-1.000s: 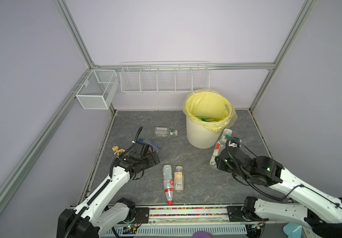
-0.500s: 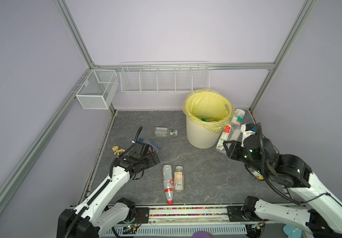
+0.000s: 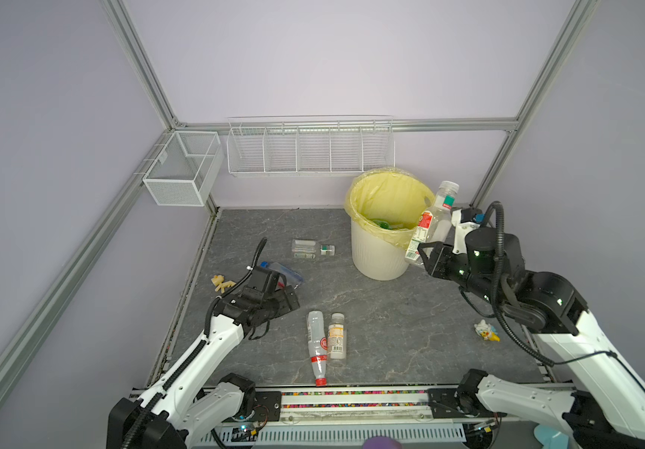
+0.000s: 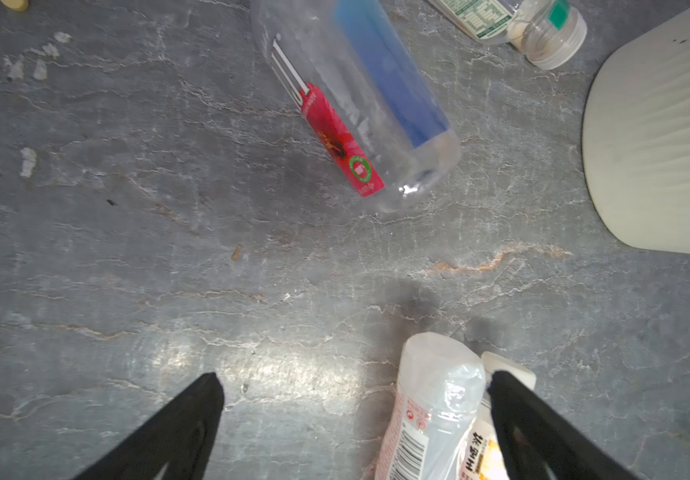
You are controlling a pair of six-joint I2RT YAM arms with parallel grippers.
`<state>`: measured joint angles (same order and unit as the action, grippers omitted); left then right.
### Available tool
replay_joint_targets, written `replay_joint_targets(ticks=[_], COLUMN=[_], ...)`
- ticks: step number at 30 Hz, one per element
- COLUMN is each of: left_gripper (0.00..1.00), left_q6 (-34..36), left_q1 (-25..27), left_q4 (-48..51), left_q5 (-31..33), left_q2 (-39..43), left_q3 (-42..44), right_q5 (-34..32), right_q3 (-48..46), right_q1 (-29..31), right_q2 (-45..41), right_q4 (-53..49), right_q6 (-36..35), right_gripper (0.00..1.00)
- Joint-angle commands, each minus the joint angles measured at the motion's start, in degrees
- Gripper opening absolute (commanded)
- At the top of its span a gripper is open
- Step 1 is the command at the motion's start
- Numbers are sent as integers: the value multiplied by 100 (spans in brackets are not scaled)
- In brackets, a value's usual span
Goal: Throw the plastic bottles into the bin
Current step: 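Carry the bottle over the bin with the right gripper and release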
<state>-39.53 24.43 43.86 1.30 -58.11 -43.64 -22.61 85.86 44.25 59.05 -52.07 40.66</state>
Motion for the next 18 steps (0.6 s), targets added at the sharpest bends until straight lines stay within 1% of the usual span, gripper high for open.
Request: replay_joint_targets(ticks=[1,4,7,10,13,14,16,17,18], left_gripper=[100,100,100,100,100,100,100,100,100], left_q6=[200,202,178,147,97,52,-13,-52,-89], left_q1=[-129,-166,-175,-174,-175,-175,-175,-174,-174], left_q4=[204,146,75,70,79,90,119,136,141], left_q5=[131,114,28,-53,-116,-128,-197,-249,-290], left_q2=[79,85,30,-12,31,53,117,152,185], left_q3=[-134,-105,-76,-82,-70,-68,-85,-99,-116], right_q5=[53,109,131,299,605,845,1355,1606,1751], right_q3=[-171,-272,-71,422,1230,1557,2091,2328,2597], right_q1=[-42,-42,-69,-227,-726,-977,-1382,-1528,-1637], right_q2=[-264,-278,0,586,1483,1856,2539,2880,3180], right_q4=[210,376,514,749,822,835,942,1053,1068], right_q6=[48,61,-26,-180,-34,130,482,610,752], right_gripper=[33,33,33,34,34,34,40,45,56])
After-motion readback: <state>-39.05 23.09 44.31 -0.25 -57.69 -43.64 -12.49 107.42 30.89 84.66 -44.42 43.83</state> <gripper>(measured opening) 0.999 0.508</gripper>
